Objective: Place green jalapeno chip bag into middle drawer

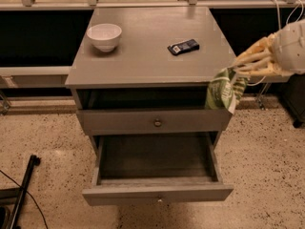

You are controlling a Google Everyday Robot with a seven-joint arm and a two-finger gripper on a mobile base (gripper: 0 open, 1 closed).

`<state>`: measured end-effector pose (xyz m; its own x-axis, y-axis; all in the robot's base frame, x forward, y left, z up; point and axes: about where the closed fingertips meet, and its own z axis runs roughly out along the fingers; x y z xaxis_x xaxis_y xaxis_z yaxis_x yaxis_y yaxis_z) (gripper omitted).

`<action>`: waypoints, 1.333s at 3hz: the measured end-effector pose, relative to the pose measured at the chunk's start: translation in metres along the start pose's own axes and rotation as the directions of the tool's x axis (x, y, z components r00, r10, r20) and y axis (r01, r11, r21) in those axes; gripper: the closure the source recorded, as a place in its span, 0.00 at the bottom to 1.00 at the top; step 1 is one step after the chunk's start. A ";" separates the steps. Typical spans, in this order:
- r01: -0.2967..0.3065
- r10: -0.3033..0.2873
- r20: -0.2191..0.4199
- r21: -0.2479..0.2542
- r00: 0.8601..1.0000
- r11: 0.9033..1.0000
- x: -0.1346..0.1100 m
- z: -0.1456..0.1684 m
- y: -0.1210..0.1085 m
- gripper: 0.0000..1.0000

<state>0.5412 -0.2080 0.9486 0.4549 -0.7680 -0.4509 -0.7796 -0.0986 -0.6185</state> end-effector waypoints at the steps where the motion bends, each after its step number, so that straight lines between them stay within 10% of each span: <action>1: -0.111 0.102 -0.127 -0.065 0.987 0.992 0.070 0.025 0.064 1.00; 2: -0.209 0.177 -0.223 -0.130 0.959 0.969 0.120 0.045 0.106 1.00; 3: -0.209 0.177 -0.223 -0.130 0.959 0.969 0.120 0.045 0.106 1.00; 4: -0.262 0.226 -0.183 -0.203 0.957 0.944 0.123 0.075 0.130 1.00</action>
Offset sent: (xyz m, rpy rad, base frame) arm -0.0112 -0.1058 -0.2061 -0.2135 0.3289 -0.2695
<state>0.5284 -0.2676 0.7643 0.1802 -0.8731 -0.4530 -0.9420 -0.0206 -0.3350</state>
